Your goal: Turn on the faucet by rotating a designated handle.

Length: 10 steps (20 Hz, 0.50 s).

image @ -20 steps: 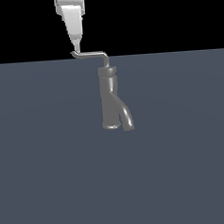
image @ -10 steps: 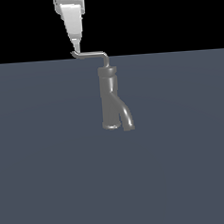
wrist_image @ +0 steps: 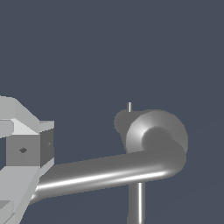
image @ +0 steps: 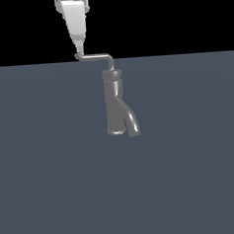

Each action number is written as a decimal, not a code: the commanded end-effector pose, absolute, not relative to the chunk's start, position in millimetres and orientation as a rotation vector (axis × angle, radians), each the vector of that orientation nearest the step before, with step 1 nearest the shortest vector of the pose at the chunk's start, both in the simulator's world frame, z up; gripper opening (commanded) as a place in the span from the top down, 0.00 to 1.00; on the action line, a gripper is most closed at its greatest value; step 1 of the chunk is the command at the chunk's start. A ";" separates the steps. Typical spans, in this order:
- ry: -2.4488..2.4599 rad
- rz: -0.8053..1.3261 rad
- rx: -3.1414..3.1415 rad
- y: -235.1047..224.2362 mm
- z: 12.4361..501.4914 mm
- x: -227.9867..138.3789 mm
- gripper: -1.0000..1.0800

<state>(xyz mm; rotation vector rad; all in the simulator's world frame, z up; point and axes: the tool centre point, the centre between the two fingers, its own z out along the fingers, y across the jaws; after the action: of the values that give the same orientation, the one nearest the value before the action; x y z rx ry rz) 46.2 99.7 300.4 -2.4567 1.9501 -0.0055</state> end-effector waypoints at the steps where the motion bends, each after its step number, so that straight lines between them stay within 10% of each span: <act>1: 1.953 0.001 -2.461 98.3 300.2 36.9 1.00; 10: 1.954 0.000 -2.460 93.9 300.3 12.9 1.00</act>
<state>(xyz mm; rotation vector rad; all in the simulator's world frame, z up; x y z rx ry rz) 19.1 97.9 300.4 -2.4603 1.9452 -0.0039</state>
